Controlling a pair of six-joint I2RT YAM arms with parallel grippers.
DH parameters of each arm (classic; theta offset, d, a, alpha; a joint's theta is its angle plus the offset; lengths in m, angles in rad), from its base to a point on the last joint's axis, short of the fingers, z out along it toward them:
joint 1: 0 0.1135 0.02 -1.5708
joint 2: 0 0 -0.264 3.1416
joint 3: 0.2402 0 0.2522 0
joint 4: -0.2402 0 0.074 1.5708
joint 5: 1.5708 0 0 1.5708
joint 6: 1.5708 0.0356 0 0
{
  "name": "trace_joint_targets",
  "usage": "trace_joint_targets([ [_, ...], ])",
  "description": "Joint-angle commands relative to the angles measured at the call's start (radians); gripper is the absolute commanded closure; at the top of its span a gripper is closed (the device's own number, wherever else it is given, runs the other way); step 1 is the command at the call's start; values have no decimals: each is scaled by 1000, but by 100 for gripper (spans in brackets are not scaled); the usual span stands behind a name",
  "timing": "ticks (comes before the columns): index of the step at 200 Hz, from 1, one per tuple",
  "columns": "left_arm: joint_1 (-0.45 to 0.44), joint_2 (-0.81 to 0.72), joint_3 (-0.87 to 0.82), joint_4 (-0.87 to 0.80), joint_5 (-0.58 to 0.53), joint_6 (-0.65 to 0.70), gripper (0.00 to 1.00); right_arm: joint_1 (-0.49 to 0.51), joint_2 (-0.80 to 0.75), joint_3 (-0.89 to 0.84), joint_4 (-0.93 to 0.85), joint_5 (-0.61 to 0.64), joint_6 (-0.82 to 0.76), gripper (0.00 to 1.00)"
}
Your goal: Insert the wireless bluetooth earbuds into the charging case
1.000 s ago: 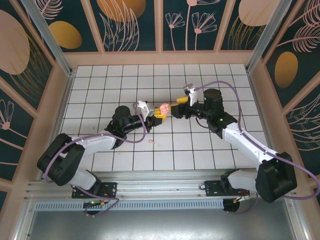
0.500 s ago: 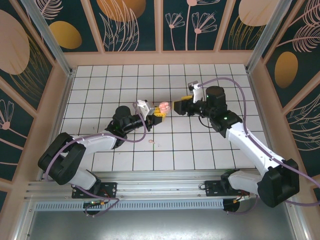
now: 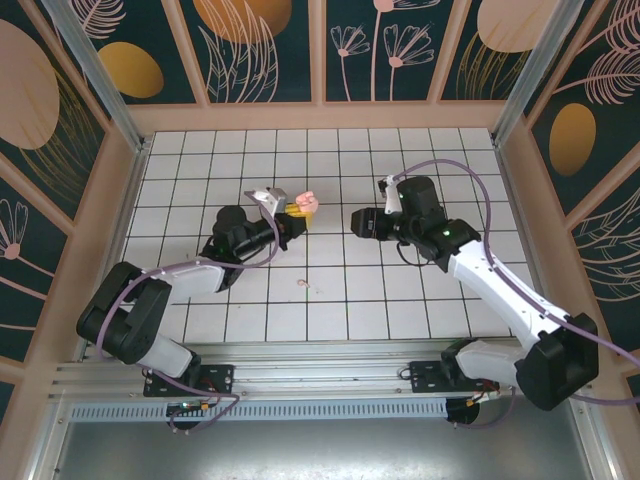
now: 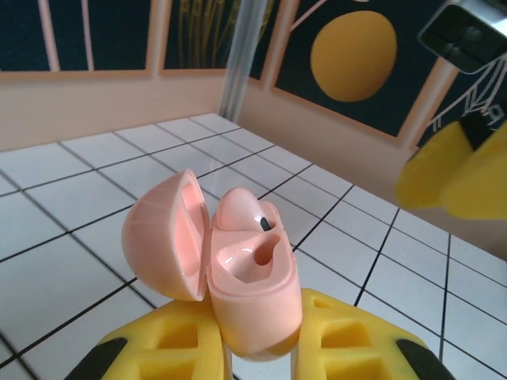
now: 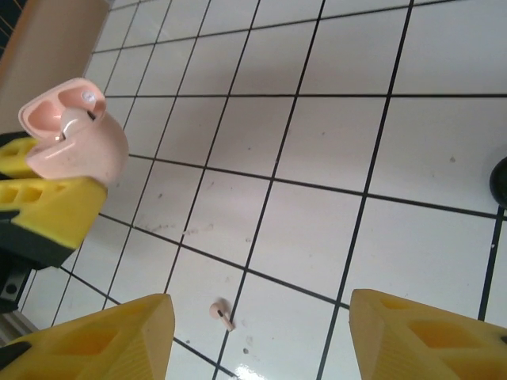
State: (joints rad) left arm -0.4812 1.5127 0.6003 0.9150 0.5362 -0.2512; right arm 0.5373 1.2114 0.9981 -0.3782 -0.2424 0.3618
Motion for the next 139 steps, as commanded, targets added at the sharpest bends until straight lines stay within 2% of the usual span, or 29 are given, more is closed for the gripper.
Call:
trace_joint_targets([
  [1, 31, -41, -16, -42, -18, -47, 95, 38, 58, 73, -86, 34, -15, 41],
  [94, 167, -185, -113, -160, -102, -146, 95, 191, 496, 358, -298, -3, -208, 46],
  [139, 214, -229, -150, -198, -136, -160, 95, 261, 652, 449, -352, -33, -288, 48],
])
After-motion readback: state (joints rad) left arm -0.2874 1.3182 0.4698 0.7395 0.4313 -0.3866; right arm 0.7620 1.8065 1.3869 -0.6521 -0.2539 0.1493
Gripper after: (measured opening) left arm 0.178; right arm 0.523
